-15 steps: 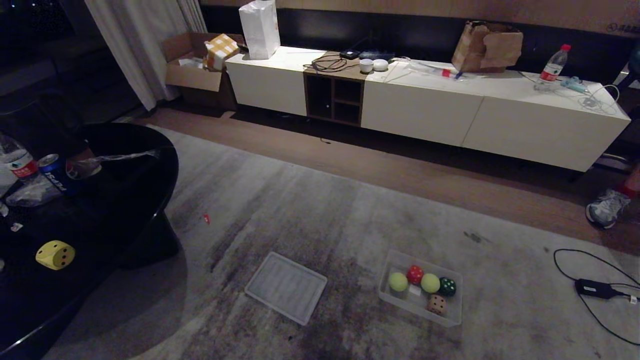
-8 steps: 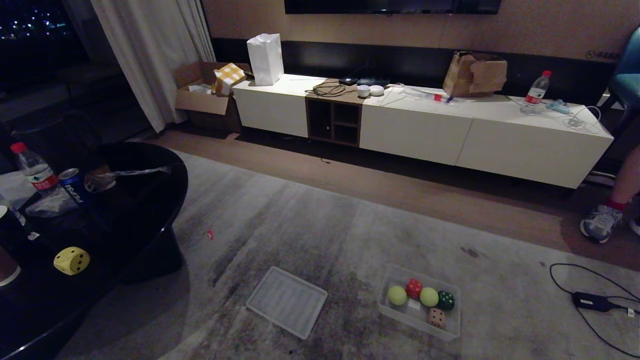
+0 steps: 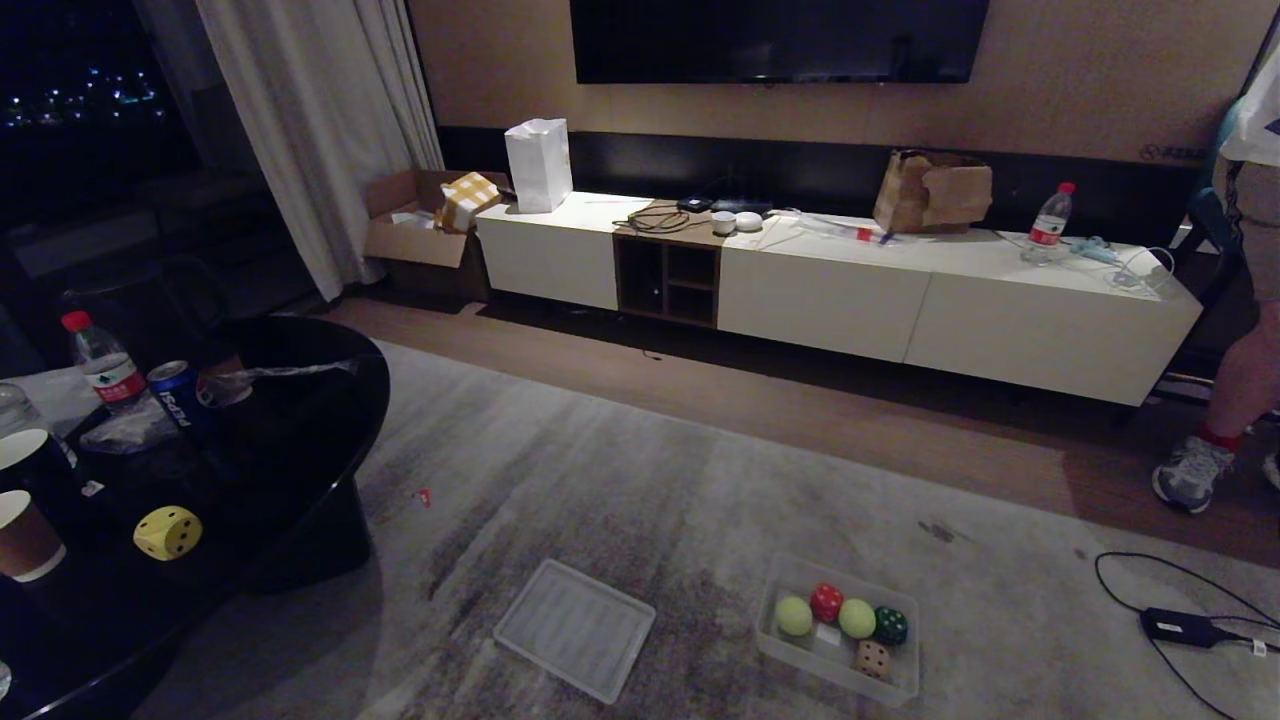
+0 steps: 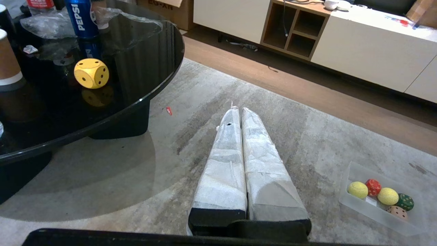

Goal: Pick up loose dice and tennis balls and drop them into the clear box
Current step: Pick up toys out of the box

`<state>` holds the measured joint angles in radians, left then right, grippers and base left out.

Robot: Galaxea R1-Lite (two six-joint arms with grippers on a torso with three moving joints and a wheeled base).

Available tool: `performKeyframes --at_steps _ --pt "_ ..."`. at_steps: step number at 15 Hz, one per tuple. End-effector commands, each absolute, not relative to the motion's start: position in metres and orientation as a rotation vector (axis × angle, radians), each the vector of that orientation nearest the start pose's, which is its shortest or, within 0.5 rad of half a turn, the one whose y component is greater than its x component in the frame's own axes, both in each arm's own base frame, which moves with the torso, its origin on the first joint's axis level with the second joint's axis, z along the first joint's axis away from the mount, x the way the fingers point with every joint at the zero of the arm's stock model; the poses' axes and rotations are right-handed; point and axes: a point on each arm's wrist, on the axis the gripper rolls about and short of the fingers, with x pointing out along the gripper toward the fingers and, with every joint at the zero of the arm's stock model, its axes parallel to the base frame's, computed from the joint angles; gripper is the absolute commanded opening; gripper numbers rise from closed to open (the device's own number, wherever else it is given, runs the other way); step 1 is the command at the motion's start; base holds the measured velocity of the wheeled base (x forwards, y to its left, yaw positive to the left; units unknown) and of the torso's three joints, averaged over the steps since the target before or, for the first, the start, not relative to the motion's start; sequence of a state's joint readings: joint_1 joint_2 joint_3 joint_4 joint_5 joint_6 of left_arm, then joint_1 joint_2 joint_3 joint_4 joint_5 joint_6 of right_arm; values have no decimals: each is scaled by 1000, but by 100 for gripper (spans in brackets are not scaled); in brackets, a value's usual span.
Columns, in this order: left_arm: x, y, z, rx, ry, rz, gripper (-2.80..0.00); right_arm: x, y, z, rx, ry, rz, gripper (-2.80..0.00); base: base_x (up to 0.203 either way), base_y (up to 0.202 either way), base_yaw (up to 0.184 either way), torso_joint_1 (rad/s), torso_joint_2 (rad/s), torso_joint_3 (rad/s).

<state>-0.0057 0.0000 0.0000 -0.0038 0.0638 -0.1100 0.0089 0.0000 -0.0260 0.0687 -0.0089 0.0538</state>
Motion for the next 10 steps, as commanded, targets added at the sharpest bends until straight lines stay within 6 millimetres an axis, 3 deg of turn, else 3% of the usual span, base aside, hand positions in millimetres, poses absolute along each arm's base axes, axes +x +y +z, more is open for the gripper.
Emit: performKeyframes --at_steps 1,7,10 --pt "-23 2 75 -110 -3 61 -280 -25 0 76 55 44 -1 -280 0 0 0 2 -2 32" --pt "-23 2 75 -100 -1 58 -280 -25 0 76 55 44 -3 -280 0 0 0 0 0 0" --pt "-23 2 75 -101 -2 58 -280 -25 0 75 53 46 -3 -280 0 -15 150 6 3 4"
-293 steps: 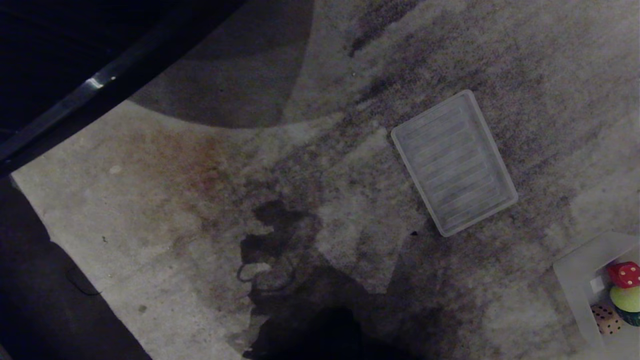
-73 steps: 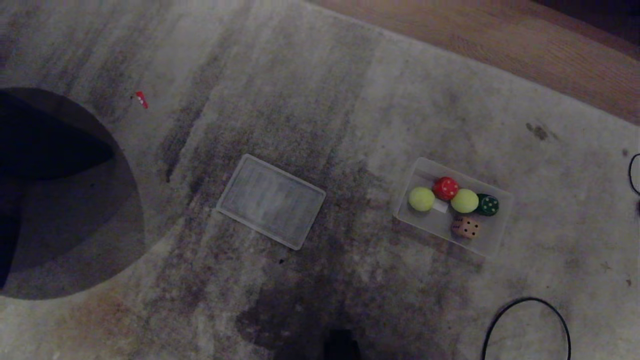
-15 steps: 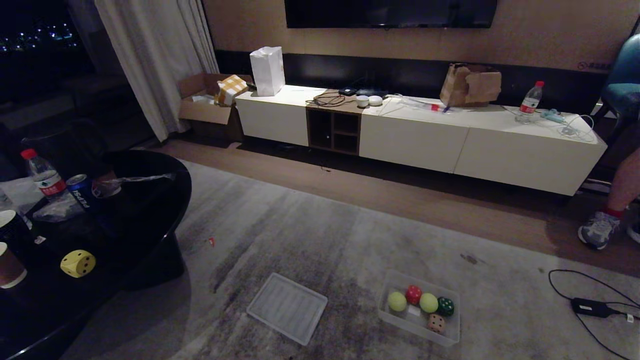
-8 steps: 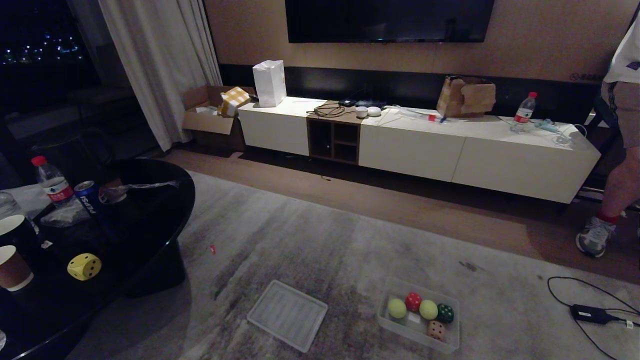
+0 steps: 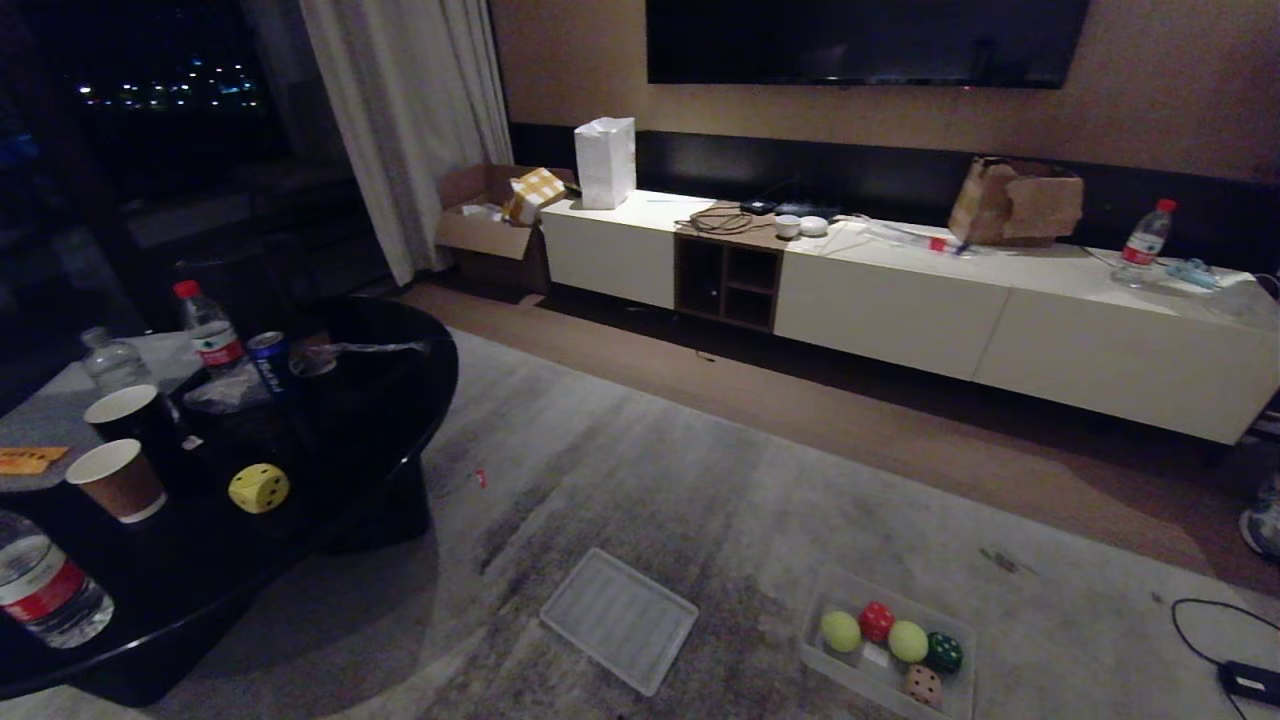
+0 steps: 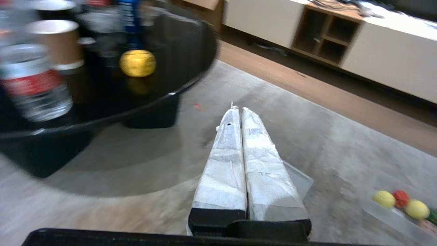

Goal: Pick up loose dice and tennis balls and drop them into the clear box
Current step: Pick up toys out of the box

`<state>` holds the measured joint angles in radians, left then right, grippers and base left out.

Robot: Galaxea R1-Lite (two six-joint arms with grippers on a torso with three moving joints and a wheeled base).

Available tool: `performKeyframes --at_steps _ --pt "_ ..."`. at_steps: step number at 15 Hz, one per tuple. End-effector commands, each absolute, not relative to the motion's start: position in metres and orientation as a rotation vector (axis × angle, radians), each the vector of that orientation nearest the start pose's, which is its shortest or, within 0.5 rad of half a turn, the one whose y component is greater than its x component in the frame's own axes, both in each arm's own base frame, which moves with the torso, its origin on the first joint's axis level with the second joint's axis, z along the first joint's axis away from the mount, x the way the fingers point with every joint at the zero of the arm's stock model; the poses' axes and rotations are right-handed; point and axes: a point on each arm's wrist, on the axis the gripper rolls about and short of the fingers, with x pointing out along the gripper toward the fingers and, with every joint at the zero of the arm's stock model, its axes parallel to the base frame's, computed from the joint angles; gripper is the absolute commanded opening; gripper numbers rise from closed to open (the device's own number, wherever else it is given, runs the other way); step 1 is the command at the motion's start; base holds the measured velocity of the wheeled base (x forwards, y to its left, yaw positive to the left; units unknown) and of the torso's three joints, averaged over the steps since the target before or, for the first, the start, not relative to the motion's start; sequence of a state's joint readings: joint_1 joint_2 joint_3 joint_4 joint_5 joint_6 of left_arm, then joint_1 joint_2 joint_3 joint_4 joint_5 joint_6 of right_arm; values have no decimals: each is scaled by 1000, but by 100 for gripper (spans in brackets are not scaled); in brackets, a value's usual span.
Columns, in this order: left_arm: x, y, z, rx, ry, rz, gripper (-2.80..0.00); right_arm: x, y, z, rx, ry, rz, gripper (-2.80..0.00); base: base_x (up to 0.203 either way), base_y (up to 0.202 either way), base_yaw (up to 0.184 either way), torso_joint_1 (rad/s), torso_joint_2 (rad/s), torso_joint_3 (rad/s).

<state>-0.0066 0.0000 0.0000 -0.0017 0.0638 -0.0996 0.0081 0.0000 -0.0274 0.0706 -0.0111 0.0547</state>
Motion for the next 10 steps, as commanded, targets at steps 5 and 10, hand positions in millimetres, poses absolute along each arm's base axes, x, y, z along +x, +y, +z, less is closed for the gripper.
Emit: performKeyframes --at_steps 5,10 --pt "-23 2 75 -101 -1 58 -280 -25 0 76 55 44 -3 -280 1 -9 163 5 2 5" --pt "-23 2 75 -100 -1 58 -280 -25 0 76 55 46 -3 -280 1 -11 164 4 2 2"
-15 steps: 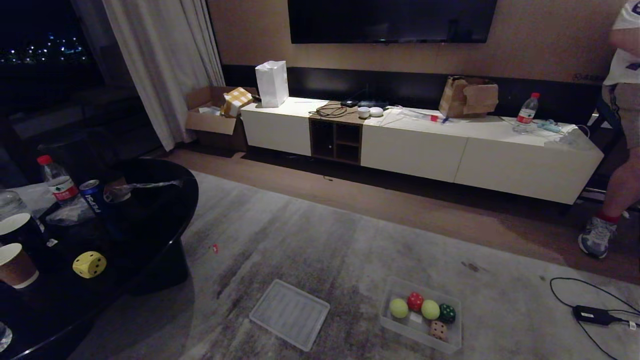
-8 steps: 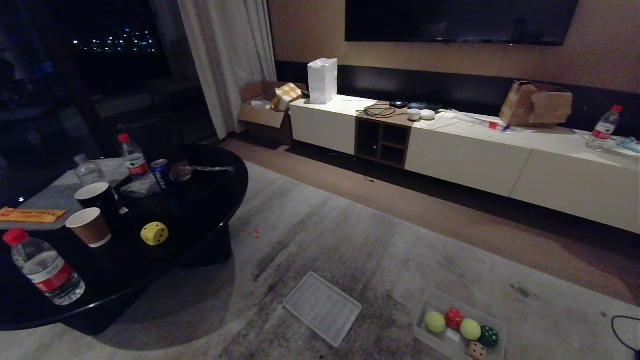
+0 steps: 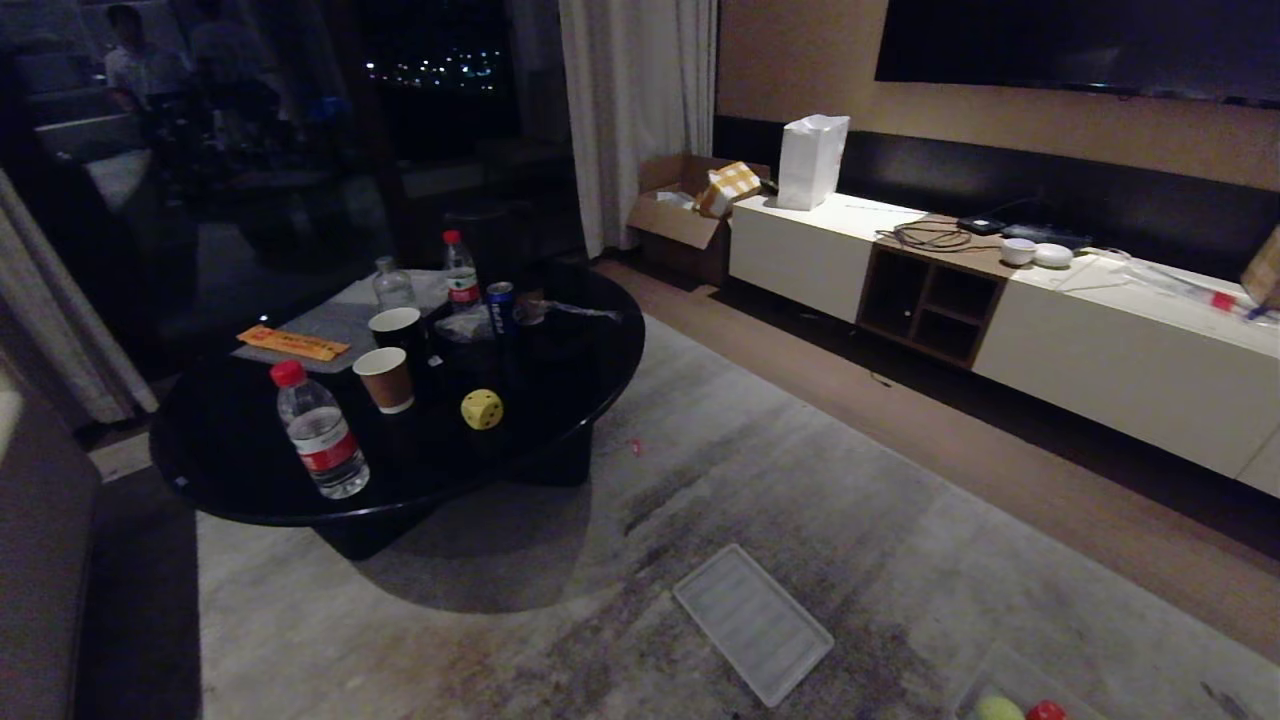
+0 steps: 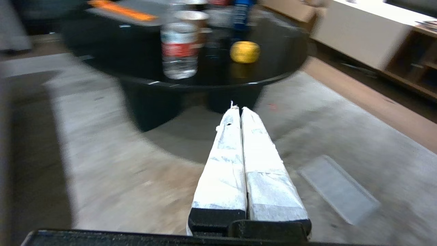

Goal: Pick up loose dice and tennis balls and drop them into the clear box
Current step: Pick up toys out of the box

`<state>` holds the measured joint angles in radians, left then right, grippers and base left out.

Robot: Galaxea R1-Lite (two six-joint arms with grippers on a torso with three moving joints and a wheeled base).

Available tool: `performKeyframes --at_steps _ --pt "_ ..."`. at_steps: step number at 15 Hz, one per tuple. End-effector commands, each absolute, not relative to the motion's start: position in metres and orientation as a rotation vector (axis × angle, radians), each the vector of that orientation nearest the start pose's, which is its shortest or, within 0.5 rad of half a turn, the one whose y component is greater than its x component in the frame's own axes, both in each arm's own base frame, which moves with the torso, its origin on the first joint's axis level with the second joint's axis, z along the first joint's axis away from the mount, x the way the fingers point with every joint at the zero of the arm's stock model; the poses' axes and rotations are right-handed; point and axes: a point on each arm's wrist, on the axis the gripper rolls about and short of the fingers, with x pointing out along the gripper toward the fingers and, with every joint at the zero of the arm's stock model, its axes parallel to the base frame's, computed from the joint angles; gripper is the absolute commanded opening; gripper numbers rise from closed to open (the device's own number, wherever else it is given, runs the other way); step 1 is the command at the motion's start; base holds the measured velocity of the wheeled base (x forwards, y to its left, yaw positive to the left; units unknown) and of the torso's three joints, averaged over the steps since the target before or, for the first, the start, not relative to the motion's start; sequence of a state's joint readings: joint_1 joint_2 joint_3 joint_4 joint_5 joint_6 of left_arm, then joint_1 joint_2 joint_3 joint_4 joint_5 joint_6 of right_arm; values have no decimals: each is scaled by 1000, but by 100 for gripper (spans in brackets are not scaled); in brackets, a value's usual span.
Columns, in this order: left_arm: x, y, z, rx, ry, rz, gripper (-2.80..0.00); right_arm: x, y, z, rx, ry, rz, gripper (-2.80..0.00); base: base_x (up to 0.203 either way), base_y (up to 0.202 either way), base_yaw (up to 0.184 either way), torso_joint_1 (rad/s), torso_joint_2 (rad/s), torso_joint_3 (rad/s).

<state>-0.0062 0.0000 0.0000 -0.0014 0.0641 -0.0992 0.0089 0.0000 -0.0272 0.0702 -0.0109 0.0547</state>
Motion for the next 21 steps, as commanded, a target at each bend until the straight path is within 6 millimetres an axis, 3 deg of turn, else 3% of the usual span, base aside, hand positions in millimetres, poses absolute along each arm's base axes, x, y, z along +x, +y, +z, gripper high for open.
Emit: performKeyframes --at_steps 1,17,21 --pt "-23 2 75 -100 -1 58 -280 -25 0 76 55 45 -3 -280 4 -10 162 6 2 2" --pt "-23 2 75 -101 -3 57 -280 -25 0 76 53 45 -1 -280 -1 -7 164 2 2 3" --pt "-23 2 75 -103 -3 60 -280 -25 0 76 52 45 -1 -280 -2 -2 57 1 4 0"
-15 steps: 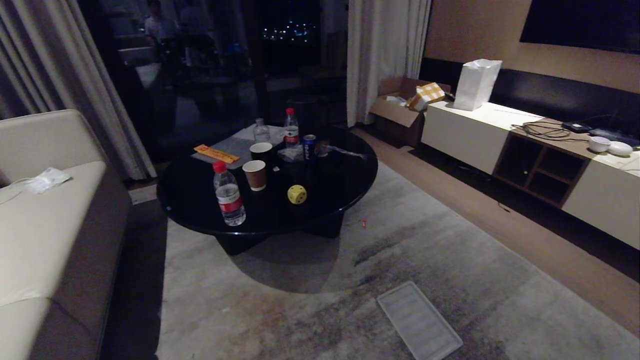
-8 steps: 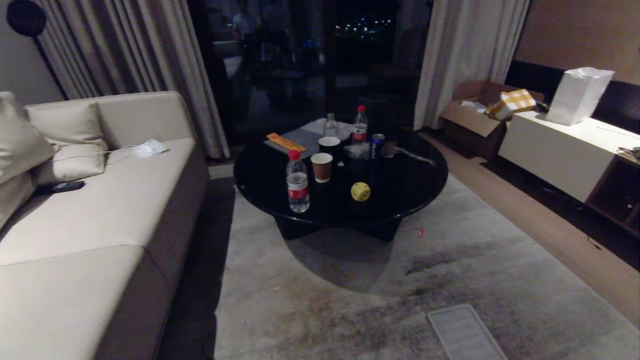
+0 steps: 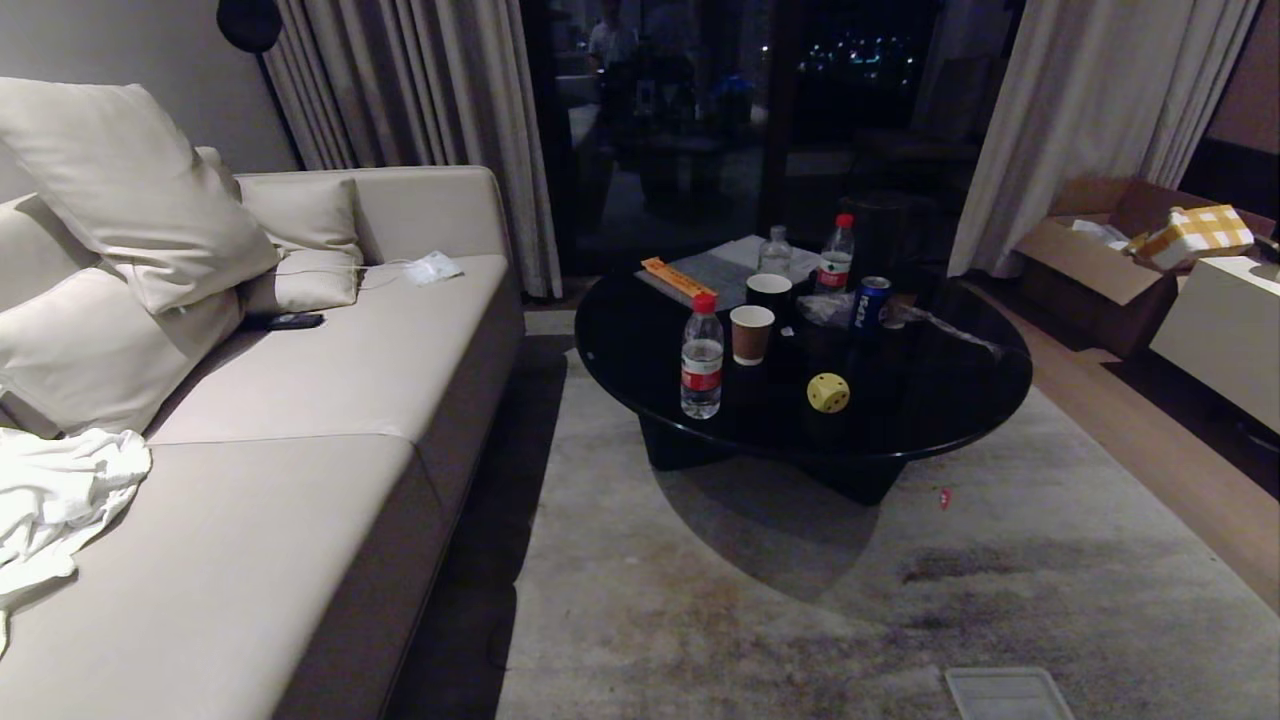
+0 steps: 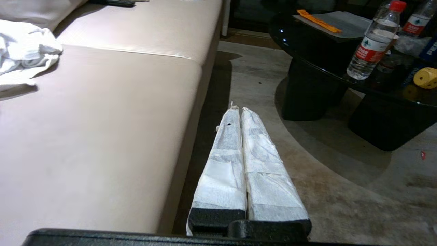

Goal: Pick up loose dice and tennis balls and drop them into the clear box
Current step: Pick up toys out of the box

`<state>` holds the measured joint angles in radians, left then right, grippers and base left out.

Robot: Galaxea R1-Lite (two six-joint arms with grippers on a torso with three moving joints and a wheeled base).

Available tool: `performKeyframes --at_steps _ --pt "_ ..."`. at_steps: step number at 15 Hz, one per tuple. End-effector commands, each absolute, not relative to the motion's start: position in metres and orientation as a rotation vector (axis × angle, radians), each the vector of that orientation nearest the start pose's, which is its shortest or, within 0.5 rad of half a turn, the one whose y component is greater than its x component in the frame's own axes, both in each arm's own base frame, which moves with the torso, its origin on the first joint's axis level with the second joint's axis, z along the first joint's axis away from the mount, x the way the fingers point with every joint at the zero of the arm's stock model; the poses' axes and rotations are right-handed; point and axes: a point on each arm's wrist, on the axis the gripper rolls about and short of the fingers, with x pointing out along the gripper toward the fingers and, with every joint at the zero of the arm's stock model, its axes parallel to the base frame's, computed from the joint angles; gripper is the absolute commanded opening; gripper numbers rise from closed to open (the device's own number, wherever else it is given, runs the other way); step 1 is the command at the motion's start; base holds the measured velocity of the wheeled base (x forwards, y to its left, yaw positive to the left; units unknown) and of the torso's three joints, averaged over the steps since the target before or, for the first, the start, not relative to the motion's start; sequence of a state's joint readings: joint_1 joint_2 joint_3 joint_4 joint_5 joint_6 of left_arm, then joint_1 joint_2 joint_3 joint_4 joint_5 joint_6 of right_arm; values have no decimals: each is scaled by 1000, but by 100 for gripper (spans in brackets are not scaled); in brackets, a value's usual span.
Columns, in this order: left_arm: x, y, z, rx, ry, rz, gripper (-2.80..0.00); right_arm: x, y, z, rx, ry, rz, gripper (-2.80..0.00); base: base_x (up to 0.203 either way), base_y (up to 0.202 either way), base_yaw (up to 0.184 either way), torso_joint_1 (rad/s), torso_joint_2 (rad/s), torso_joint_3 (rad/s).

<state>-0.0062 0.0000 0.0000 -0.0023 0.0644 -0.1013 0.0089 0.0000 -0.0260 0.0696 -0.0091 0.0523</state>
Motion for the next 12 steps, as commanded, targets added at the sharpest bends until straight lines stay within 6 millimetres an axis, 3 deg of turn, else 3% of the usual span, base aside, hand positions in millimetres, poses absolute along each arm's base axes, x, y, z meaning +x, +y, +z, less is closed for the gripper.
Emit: performKeyframes --at_steps 1,6,12 --pt "-23 2 76 -104 -5 60 -280 -25 0 75 52 46 -1 -280 0 0 0 0 0 0" --pt "-23 2 76 -107 -6 60 -280 -25 0 76 52 45 -1 -280 17 0 0 1 0 0" --pt "-23 2 76 -109 -5 60 -280 -25 0 75 52 46 -1 -280 179 0 -1 3 2 2"
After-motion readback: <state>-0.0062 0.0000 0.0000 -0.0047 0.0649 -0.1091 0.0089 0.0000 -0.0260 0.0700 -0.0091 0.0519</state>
